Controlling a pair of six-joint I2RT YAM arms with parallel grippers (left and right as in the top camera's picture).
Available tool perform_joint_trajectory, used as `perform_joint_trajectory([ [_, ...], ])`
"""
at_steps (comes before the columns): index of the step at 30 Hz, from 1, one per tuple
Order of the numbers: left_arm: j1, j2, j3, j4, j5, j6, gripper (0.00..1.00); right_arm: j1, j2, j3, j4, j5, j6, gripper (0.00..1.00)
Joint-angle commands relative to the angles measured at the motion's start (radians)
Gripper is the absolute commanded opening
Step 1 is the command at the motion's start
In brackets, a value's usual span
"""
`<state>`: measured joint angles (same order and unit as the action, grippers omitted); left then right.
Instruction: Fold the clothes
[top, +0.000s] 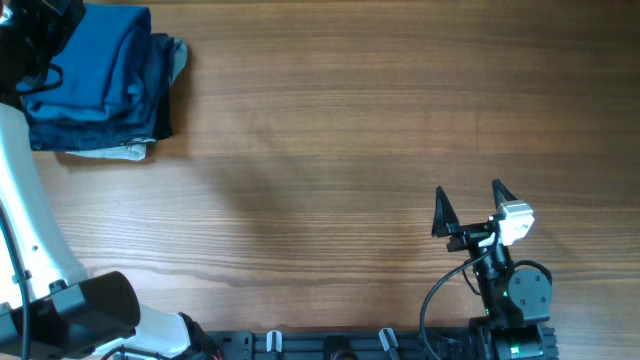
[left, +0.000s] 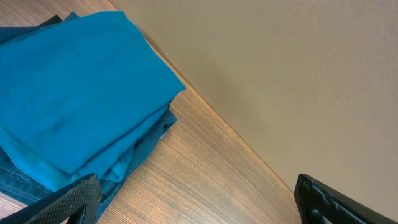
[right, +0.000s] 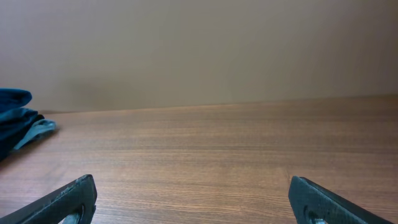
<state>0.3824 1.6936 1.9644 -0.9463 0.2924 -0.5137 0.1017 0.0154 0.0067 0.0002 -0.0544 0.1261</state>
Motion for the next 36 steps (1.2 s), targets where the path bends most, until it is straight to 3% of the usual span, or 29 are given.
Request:
perform_joint_trajectory([
  [1,0.0,-0.005,-0.002,0.0,0.002,0.004,1.0,0.003,-0.011,-0.002,0.003,0.018,-0.018,1.0],
  [5,-0.008,-0.087,-0.002,-0.016,0.002,0.004,1.0,0.003,-0.011,-0.002,0.003,0.018,-0.018,0.99],
  [8,-0.049,-0.243,-0.002,-0.016,0.002,0.004,1.0,0.003,-0.011,-0.002,0.003,0.018,-0.018,1.0],
  [14,-0.278,-0.599,-0.018,-0.124,-0.051,0.087,1.0,0.003,-0.011,-0.002,0.003,0.018,-0.018,1.0],
  [19,-0.311,-0.917,-0.419,-0.119,-0.055,0.087,1.0,0.003,-0.011,-0.002,0.003,0.018,-0.018,1.0],
  [24,-0.311,-1.128,-1.061,0.217,-0.054,0.029,1.0,0.003,-0.011,-0.002,0.003,0.018,-0.018,1.0],
  [28,-0.311,-1.2,-1.469,0.649,-0.055,0.031,1.0,0.003,-0.011,-0.002,0.003,0.018,-0.018,1.0],
  [32,-0.311,-1.251,-1.725,1.001,-0.059,0.034,1.0,0.003,-0.011,-0.002,0.003,0.018,-0.018,1.0],
  [36,-0.311,-1.257,-1.813,1.048,-0.108,0.035,1.0,0.003,-0.011,-0.002,0.003,0.018,-0.018,1.0],
])
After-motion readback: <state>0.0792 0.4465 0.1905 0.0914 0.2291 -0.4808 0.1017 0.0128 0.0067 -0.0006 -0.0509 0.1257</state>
